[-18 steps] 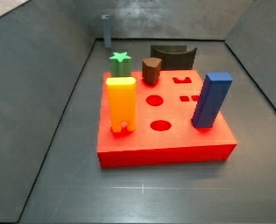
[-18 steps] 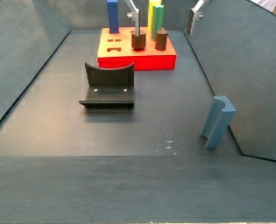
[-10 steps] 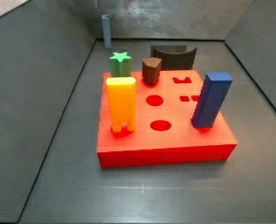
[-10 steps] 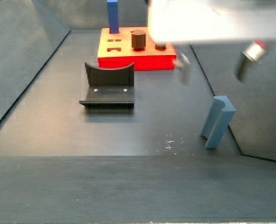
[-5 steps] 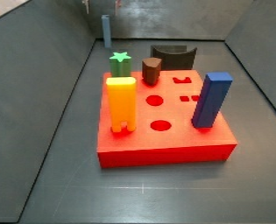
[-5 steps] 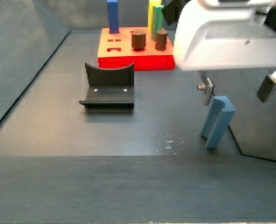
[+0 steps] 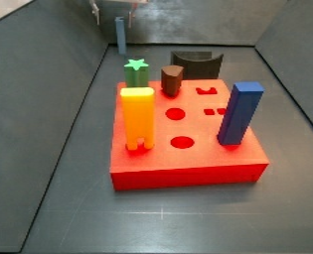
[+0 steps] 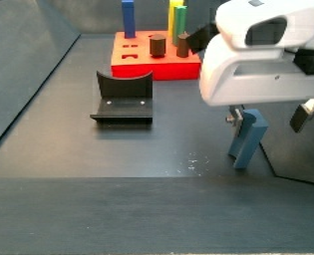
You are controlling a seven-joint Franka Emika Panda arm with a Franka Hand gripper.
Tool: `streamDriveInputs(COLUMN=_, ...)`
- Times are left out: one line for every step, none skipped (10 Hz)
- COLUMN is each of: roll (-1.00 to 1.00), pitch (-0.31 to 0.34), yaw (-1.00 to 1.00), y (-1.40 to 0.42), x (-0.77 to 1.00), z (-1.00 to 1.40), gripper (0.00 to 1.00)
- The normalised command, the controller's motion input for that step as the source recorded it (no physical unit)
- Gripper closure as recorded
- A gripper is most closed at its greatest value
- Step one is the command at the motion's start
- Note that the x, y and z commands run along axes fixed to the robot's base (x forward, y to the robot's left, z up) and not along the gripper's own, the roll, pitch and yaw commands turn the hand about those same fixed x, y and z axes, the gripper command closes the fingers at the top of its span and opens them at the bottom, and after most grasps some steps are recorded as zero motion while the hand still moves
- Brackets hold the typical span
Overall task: Pick up the arch object. Move up. Rotate the arch object. Move to above the board. Insert the arch object.
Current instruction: Pick up the arch object.
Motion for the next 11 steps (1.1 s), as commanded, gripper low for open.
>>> streamDriveInputs(roll=-0.11, pitch=0.000, yaw=0.00, y=0.00, x=0.08, z=-0.33, gripper=0.00)
streamDriveInputs(roll=-0.06, pitch=0.000, yaw=0.00, y=-0.01, x=0.05, z=-0.26, gripper=0.00)
streamDriveInputs(roll=0.00, pitch=0.000, yaw=0.00, y=-0.10, x=0.04, z=-0.18, gripper=0.00)
streamDriveInputs(roll=0.07, pitch=0.000, yaw=0.00, y=-0.16, x=0.00, z=-0.05, gripper=0.00)
streamDriveInputs(roll=0.00, pitch=0.000, yaw=0.11, y=0.00, x=0.00, z=-0.01, gripper=0.00)
streamDriveInputs(roll=0.00, pitch=-0.011, yaw=0.00, y=0.00, x=0.00, z=0.00, gripper=0.00)
streamDriveInputs(roll=0.00, pitch=0.000, yaw=0.00, y=0.00, x=0.00, z=0.00, gripper=0.00)
streamDriveInputs(roll=0.00, pitch=0.000, yaw=0.00, y=0.00, x=0.00, z=0.00, gripper=1.00)
streamDriveInputs(roll=0.00, pitch=0.000, yaw=0.00, y=0.00, x=0.00, z=0.00, gripper=1.00)
streamDriveInputs(roll=0.00, pitch=0.000, yaw=0.00, y=0.00, x=0.00, z=0.00, gripper=1.00)
streamDriveInputs(roll=0.00, pitch=0.000, yaw=0.00, y=0.00, x=0.00, z=0.00, gripper=1.00)
